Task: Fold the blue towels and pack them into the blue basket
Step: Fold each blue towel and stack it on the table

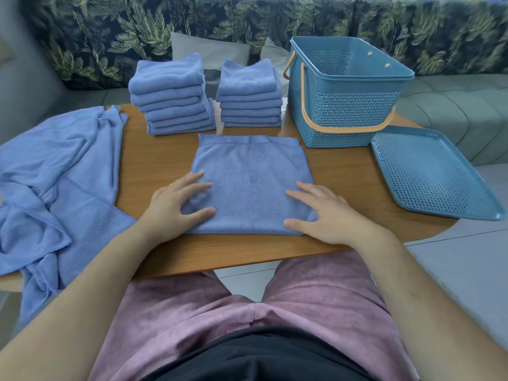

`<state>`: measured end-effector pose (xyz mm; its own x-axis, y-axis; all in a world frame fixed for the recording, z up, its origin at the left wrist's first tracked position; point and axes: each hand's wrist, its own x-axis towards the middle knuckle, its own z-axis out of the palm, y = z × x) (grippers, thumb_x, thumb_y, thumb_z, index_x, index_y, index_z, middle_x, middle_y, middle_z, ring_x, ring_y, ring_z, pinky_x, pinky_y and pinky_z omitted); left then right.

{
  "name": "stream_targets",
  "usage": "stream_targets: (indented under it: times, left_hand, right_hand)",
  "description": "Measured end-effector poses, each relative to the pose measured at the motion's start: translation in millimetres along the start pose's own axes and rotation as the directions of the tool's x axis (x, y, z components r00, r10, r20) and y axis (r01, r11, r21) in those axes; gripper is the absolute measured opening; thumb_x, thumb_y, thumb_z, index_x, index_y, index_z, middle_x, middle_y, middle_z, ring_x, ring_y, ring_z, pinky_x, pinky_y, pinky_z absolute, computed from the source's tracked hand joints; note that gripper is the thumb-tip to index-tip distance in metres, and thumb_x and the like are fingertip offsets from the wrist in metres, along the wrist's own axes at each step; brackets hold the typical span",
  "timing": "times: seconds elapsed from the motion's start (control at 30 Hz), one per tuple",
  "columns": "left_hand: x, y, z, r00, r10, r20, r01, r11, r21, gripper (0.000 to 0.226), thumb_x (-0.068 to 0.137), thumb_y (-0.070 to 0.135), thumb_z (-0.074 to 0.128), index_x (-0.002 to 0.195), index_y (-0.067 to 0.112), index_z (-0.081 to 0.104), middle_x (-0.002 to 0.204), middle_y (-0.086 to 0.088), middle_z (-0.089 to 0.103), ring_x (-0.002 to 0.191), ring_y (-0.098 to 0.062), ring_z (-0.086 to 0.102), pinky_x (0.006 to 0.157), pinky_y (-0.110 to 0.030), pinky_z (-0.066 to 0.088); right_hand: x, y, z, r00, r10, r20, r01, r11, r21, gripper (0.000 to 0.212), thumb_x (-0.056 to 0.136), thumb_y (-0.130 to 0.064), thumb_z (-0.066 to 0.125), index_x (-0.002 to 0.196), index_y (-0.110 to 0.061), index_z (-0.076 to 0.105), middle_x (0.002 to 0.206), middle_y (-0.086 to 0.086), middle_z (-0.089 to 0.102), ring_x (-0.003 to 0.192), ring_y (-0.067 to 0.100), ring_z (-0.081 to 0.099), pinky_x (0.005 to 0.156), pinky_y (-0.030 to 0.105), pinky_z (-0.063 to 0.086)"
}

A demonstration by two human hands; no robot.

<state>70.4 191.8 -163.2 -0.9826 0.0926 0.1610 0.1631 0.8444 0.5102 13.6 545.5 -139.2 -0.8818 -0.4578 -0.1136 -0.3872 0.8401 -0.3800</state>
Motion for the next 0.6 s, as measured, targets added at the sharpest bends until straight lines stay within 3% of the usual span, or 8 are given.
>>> stream_targets:
  times: [0.1,0.17,0.23,0.27,0.33,0.43,0.53,0.6]
  left_hand:
    - [0.5,6.0,-8.2,0.996,-0.008,0.092,-0.008,0.985,0.172,0.065,0.081,0.08,0.036,0.13,0.046,0.058,0.144,0.031,0.044,0.141,0.005,0.032,0.118,-0.035,0.015]
    - [-0.3,13.6,-15.1,1.0,0.022,0.009,-0.024,0.963,0.267,0.052,0.083,0.077,0.034,0.101,0.041,0.068,0.111,0.026,0.063,0.112,-0.003,0.053,0.105,-0.034,0.027]
    - [-0.4,23.8,-13.8,0.995,0.032,-0.09,-0.004,0.957,0.289,0.049,0.086,0.071,0.034,0.083,0.034,0.066,0.084,0.019,0.06,0.089,-0.008,0.055,0.09,-0.035,0.033]
    - [1.4,28.2,-9.2,0.991,0.043,-0.13,-0.004,0.959,0.285,0.047,0.087,0.068,0.036,0.086,0.033,0.066,0.086,0.017,0.06,0.089,-0.011,0.056,0.086,-0.035,0.036]
    - [5.9,33.5,7.1,0.992,0.067,-0.108,-0.035,0.961,0.274,0.049,0.09,0.065,0.04,0.116,0.033,0.067,0.121,0.01,0.062,0.115,-0.019,0.056,0.094,-0.039,0.042]
    - [10.8,39.0,23.9,0.994,0.006,0.106,-0.033,0.967,0.254,0.075,0.088,0.075,0.023,0.153,0.039,0.036,0.165,0.01,0.024,0.153,-0.013,0.016,0.123,-0.04,0.018]
    - [9.5,42.1,19.8,0.993,0.013,0.119,-0.048,0.954,0.297,0.076,0.086,0.078,0.02,0.146,0.041,0.047,0.157,0.015,0.038,0.148,-0.01,0.03,0.117,-0.039,0.028]
    - [5.3,49.0,10.5,0.998,0.065,0.012,-0.065,0.934,0.352,0.064,0.089,0.075,0.023,0.109,0.036,0.071,0.114,0.015,0.066,0.114,-0.013,0.058,0.089,-0.036,0.041]
  right_hand:
    - [-5.9,-3.8,-12.6,0.994,0.054,0.093,-0.044,0.993,-0.107,0.079,0.08,-0.079,0.057,0.15,-0.048,0.038,0.163,-0.021,0.024,0.151,0.011,0.017,0.121,0.043,0.017]
    - [-8.1,-10.4,-21.9,0.996,0.064,0.065,-0.052,0.983,-0.178,0.065,0.078,-0.08,0.058,0.134,-0.047,0.056,0.146,-0.023,0.046,0.138,0.013,0.036,0.111,0.039,0.025]
    - [-7.9,-20.0,-22.2,0.997,0.043,-0.069,-0.059,0.965,-0.254,0.05,0.084,-0.078,0.052,0.112,-0.04,0.069,0.12,-0.02,0.062,0.119,0.015,0.049,0.098,0.037,0.031]
    - [-5.5,-25.0,-17.5,0.989,0.014,-0.15,-0.057,0.955,-0.291,0.049,0.088,-0.075,0.049,0.113,-0.038,0.069,0.118,-0.018,0.064,0.117,0.017,0.05,0.096,0.037,0.032]
    - [-0.1,-34.3,-0.4,0.978,-0.058,-0.2,-0.011,0.945,-0.326,0.063,0.092,-0.072,0.038,0.141,-0.035,0.054,0.148,-0.009,0.05,0.139,0.022,0.038,0.107,0.04,0.029]
    - [9.3,-46.3,27.2,0.997,-0.065,-0.05,0.05,0.966,-0.253,0.079,0.093,-0.074,0.014,0.162,-0.035,0.015,0.171,-0.005,0.003,0.157,0.021,-0.003,0.125,0.041,0.002]
    - [8.7,-51.4,27.1,0.999,-0.023,0.042,0.031,0.976,-0.215,0.072,0.099,-0.069,0.022,0.162,-0.036,0.009,0.171,-0.006,-0.002,0.157,0.019,-0.006,0.127,0.041,-0.001]
    - [-1.5,-58.7,15.0,0.996,-0.038,0.085,0.059,0.964,-0.258,0.073,0.096,-0.073,0.03,0.16,-0.038,0.02,0.17,-0.008,0.01,0.155,0.021,0.01,0.125,0.042,0.015]
